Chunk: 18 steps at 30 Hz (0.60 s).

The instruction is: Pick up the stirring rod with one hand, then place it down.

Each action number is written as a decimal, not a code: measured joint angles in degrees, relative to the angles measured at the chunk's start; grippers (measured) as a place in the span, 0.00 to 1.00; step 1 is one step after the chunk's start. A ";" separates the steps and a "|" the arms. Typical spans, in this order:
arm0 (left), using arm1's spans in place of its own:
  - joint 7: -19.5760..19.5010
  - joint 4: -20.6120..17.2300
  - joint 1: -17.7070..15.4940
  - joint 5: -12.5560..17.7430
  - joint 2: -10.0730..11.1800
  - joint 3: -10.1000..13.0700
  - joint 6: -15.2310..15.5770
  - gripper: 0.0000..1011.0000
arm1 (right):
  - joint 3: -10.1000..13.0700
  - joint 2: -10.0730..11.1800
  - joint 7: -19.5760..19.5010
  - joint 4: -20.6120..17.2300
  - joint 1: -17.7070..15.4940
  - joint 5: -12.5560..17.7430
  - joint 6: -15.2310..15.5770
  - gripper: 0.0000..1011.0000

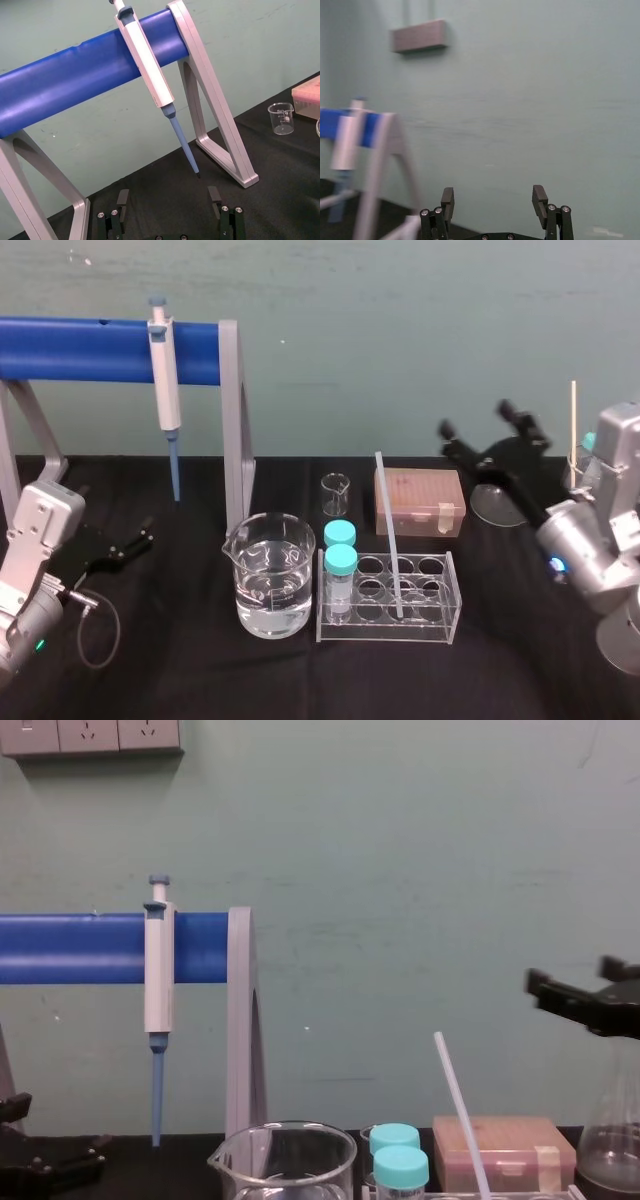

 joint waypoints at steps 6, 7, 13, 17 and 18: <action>0.00 0.00 0.00 0.00 0.00 0.00 0.00 0.99 | 2.27 0.18 -8.09 0.00 -2.64 -5.53 1.78 0.99; 0.00 0.00 0.00 0.00 0.00 0.00 0.00 0.99 | 2.40 0.13 -8.45 0.35 -2.88 -5.87 2.14 0.99; 0.00 0.00 0.00 0.00 0.00 0.00 0.00 0.99 | 2.67 -0.33 -8.68 2.69 -3.77 -6.84 3.70 0.99; 0.00 0.00 0.00 0.00 0.00 0.00 0.00 0.99 | 2.88 -0.77 -8.18 3.44 -3.82 -7.23 3.89 0.99; 0.00 0.00 0.00 0.00 0.00 0.00 0.00 0.99 | 2.97 -0.93 -8.01 3.72 -3.79 -7.46 3.89 0.99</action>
